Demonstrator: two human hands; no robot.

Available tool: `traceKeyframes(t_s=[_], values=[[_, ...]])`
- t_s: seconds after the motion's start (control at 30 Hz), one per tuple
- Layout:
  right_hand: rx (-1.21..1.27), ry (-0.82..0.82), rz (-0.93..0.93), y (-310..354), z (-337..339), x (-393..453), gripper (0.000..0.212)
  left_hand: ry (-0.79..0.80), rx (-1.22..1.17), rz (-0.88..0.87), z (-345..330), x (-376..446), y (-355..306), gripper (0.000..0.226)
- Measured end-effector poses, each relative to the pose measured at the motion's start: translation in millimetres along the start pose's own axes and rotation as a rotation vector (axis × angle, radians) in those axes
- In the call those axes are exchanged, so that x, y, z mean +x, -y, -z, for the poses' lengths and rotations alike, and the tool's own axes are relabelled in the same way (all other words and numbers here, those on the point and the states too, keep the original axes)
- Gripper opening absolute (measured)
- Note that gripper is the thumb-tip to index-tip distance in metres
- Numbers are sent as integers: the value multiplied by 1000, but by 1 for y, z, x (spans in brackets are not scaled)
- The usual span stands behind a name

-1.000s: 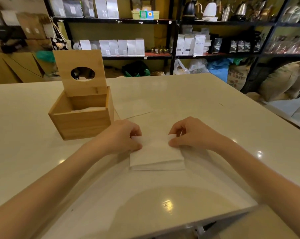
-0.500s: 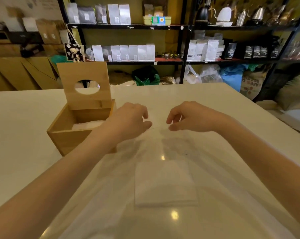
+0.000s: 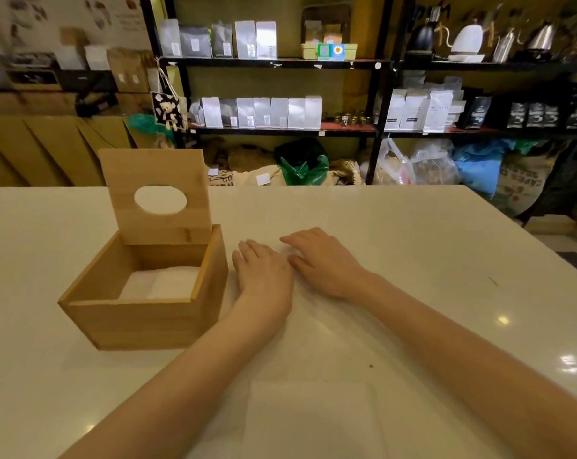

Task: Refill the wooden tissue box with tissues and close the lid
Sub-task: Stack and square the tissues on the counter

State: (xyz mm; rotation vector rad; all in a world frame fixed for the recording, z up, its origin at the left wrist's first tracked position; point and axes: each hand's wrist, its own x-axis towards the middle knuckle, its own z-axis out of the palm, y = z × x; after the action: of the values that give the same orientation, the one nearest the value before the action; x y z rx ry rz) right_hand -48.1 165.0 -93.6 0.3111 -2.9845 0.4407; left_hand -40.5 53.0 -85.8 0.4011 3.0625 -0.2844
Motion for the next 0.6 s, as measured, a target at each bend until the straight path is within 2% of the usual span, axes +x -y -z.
traceKeyframes(t_s=[0.13, 0.33, 0.47, 0.6], values=[[-53, 79, 10, -3, -3, 5, 45, 4, 6, 6, -8, 6, 3, 45], [-35, 83, -36, 1, 5, 10, 43, -77, -51, -24, -4, 7, 9, 35], [126, 68, -70, 1, 12, 7, 25, -124, -62, -40, 0, 5, 12, 30], [168, 27, -85, -3, 22, -6, 14, -154, -48, -70, 6, -1, 16, 27]])
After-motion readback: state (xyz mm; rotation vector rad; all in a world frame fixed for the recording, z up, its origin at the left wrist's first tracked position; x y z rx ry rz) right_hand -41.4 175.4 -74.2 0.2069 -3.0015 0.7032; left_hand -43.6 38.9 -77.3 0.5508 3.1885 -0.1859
